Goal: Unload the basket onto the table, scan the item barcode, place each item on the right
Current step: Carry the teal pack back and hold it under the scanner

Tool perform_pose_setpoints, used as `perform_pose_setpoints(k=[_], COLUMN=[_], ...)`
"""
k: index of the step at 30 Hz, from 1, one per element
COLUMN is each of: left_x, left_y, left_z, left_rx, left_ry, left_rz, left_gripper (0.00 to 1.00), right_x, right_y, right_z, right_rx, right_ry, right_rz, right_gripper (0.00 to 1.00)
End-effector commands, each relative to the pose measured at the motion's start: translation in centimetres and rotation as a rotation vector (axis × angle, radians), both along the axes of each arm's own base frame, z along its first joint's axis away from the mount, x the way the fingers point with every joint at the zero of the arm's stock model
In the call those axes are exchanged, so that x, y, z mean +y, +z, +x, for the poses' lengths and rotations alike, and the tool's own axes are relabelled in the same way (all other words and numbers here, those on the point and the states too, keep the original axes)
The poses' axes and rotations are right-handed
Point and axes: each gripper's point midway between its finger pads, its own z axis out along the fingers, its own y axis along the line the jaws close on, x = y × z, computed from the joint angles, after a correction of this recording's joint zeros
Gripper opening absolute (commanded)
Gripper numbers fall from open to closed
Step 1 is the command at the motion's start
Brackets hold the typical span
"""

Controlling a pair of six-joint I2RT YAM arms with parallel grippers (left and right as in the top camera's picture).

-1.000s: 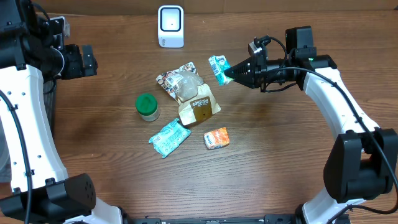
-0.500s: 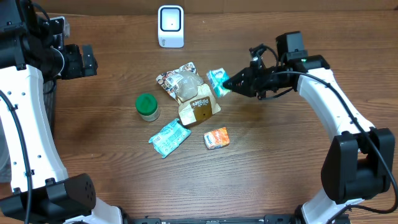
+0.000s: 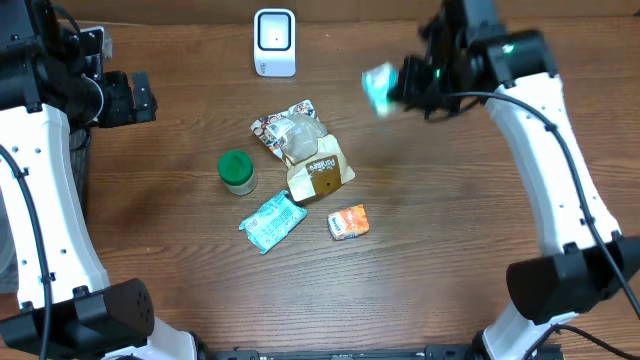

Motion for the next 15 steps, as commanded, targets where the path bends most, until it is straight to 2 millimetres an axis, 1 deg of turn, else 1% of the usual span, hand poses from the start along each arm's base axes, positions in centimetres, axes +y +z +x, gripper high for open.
perform_pose_setpoints(k=[1, 4, 7, 12, 15], left_x=[-0.2, -0.2, -0.2, -0.2, -0.2], left_y=[-0.2, -0.2, -0.2, -0.2, -0.2], left_z=[0.0, 0.0, 0.0, 0.0, 0.0], left_rx=[0.001, 0.001, 0.001, 0.001, 0.001], left_ry=[-0.024, -0.024, -0.024, -0.024, -0.024], left_rz=[-0.001, -0.001, -0.001, -0.001, -0.001], left_gripper=[0.99, 1.00, 1.00, 0.99, 1.00], right_x=[-0.3, 1.1, 2.8, 5.9, 8.1], right_y=[3.1, 4.9, 5.7, 5.5, 4.5], right_z=[3.2, 5.7, 8.1, 12.3, 14.6], right_rx=[-0.204, -0.380, -0.533, -0.721, -0.810], right_ry=[-0.034, -0.034, -0.039, -0.050, 0.004], right_rz=[-0.195, -0.334, -0.491, -0.674, -0.725], right_gripper=[0.04, 0.04, 0.04, 0.04, 0.04])
